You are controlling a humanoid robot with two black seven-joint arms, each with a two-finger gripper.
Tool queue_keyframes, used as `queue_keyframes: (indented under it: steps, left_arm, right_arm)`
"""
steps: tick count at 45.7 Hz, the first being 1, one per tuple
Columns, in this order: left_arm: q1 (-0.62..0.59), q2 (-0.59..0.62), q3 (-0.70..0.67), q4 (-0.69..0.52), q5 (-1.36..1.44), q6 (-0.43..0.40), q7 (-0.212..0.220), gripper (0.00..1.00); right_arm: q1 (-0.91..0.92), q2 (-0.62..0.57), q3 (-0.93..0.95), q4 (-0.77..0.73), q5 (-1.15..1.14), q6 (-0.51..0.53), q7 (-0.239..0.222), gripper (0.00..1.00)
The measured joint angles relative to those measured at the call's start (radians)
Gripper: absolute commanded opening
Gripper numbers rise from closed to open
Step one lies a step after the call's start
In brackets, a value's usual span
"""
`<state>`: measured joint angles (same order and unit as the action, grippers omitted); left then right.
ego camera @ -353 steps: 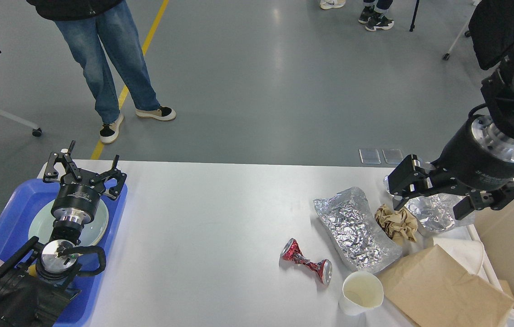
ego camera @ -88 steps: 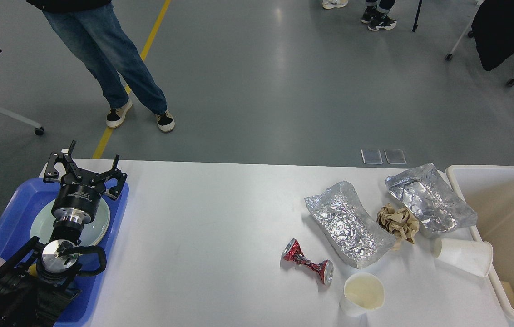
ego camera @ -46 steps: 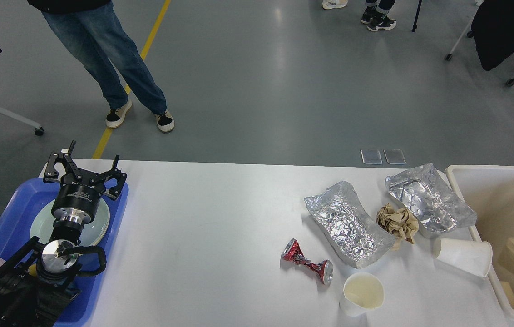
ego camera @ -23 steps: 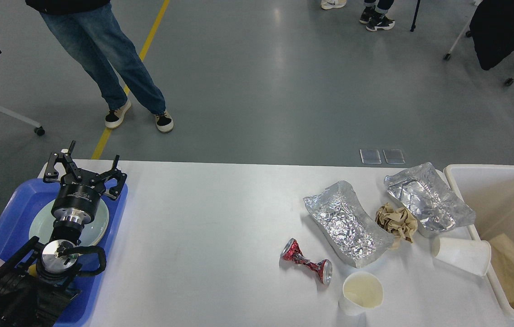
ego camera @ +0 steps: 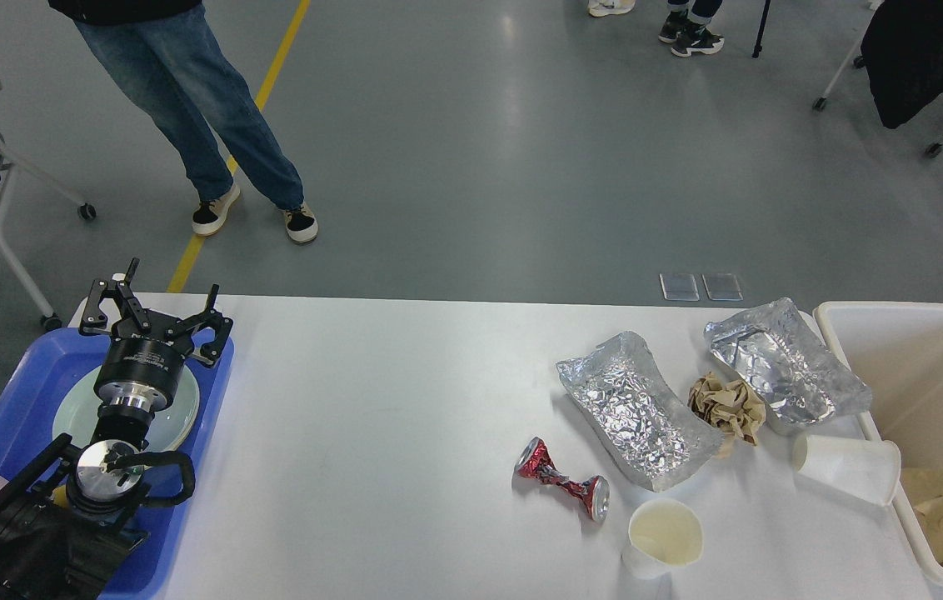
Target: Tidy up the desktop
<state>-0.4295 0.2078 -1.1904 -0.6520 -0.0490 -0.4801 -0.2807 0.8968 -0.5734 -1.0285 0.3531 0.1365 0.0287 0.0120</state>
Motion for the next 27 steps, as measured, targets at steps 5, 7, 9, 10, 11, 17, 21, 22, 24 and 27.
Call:
queue_keyframes:
  steps: [5, 7, 9, 10, 11, 17, 21, 22, 24, 27]
  left_arm:
    - [0.000, 0.000, 0.000, 0.000, 0.000, 0.000, 0.000, 0.96]
    - [0.000, 0.000, 0.000, 0.000, 0.000, 0.000, 0.000, 0.96]
    - [0.000, 0.000, 0.000, 0.000, 0.000, 0.000, 0.000, 0.96]
    - [0.000, 0.000, 0.000, 0.000, 0.000, 0.000, 0.000, 0.96]
    - [0.000, 0.000, 0.000, 0.000, 0.000, 0.000, 0.000, 0.96]
    - [0.000, 0.000, 0.000, 0.000, 0.000, 0.000, 0.000, 0.96]
    - [0.000, 0.000, 0.000, 0.000, 0.000, 0.000, 0.000, 0.96]
    - [0.000, 0.000, 0.000, 0.000, 0.000, 0.000, 0.000, 0.96]
    - [0.000, 0.000, 0.000, 0.000, 0.000, 0.000, 0.000, 0.96]
    - [0.000, 0.000, 0.000, 0.000, 0.000, 0.000, 0.000, 0.96]
  right_arm:
    - [0.164, -0.018, -0.092, 0.143, -0.049, 0.096, -0.015, 1.00]
    - [0.233, -0.020, -0.134, 0.200, -0.059, 0.126, -0.017, 1.00]
    - [0.320, -0.022, -0.184, 0.266, -0.064, 0.159, -0.018, 1.00]
    - [0.360, -0.022, -0.207, 0.295, -0.065, 0.174, -0.018, 1.00]
    - [0.400, -0.022, -0.230, 0.325, -0.066, 0.189, -0.018, 1.00]
    - [0.661, -0.006, -0.368, 0.504, -0.067, 0.311, -0.018, 1.00]
    - [0.805, 0.016, -0.412, 0.583, -0.065, 0.420, -0.018, 1.00]
    - [0.838, 0.023, -0.419, 0.599, -0.063, 0.455, -0.018, 1.00]
    - [0.893, 0.036, -0.426, 0.623, -0.062, 0.522, -0.018, 1.00]
    - [0.957, 0.061, -0.434, 0.662, -0.061, 0.599, -0.019, 1.00]
